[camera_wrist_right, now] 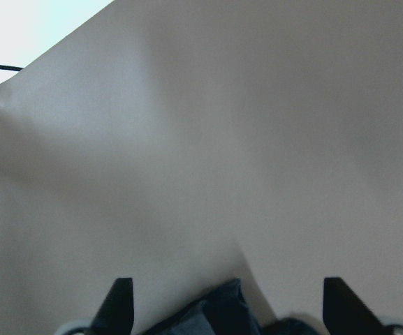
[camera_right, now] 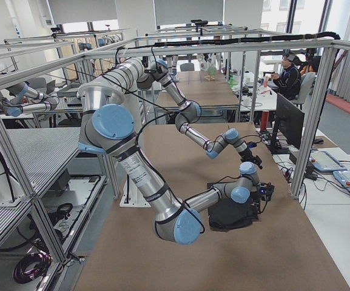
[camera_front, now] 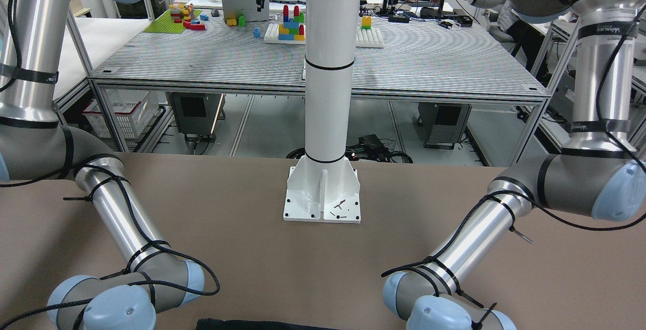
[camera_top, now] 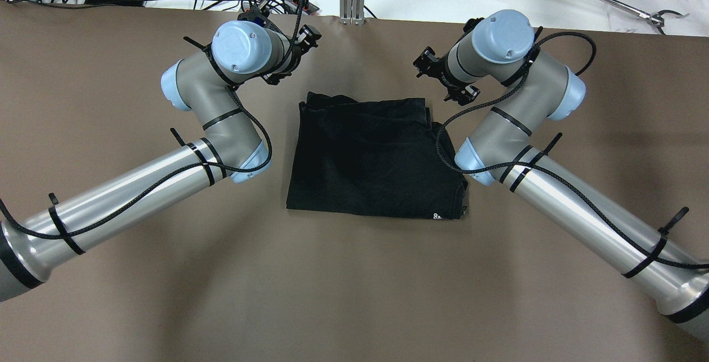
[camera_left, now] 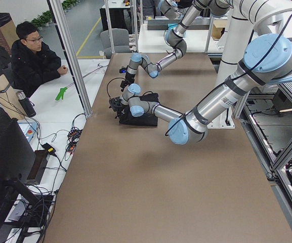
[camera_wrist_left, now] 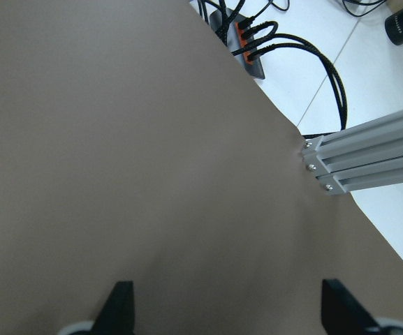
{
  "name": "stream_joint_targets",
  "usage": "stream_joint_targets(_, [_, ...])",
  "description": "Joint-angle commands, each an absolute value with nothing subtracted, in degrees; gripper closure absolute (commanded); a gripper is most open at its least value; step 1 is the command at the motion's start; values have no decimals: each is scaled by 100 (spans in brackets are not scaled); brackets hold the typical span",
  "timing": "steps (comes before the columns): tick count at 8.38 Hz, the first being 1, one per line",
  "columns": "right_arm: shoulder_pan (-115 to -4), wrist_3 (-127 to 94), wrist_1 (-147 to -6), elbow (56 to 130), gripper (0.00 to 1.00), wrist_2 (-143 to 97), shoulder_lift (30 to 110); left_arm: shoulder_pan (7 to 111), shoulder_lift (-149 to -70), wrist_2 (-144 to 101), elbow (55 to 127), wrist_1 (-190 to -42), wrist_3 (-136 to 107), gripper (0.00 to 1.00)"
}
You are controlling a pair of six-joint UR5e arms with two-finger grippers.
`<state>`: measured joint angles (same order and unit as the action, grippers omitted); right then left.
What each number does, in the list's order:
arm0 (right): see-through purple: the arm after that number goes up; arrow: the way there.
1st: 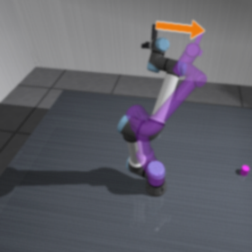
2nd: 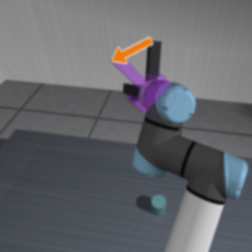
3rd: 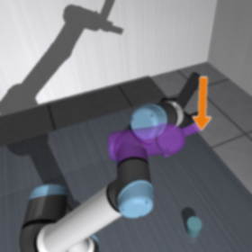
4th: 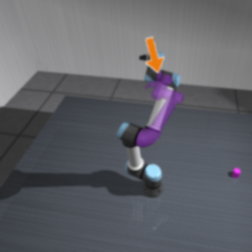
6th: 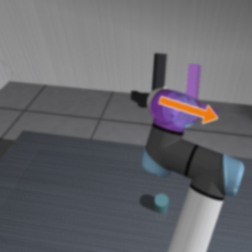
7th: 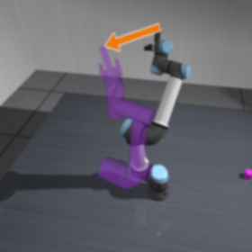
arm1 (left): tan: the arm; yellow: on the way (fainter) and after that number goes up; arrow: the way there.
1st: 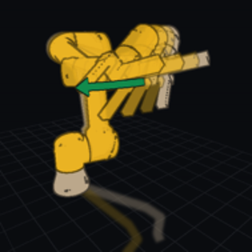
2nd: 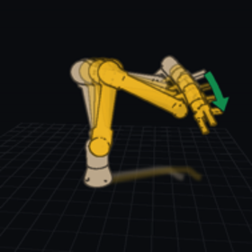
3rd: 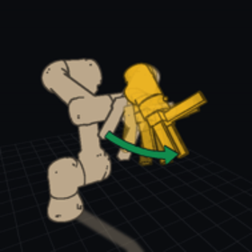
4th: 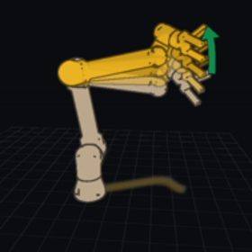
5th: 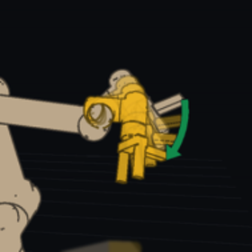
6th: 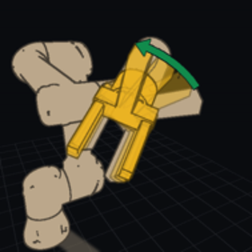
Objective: Fold clothes
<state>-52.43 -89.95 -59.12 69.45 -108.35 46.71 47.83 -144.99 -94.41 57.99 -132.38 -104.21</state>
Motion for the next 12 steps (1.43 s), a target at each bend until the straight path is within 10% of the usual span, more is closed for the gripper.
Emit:
stream_joint_targets(1, [-5763, -6709, -5941, 7372, 5, -10837, 5349, 5263, -13742, -9906, 7260, -11584, -7898, 6])
stream_joint_targets(4, [-6807, -3352, -6283, 7374, 5, -10802, 6097, 6394, -11827, -10097, 9172, -10487, -4494, 6])
stream_joint_targets(12, [-9298, 817, -6196, 7479, 5, -10828, 7715, 9043, -9203, -10730, 9281, -11557, 387, 6])
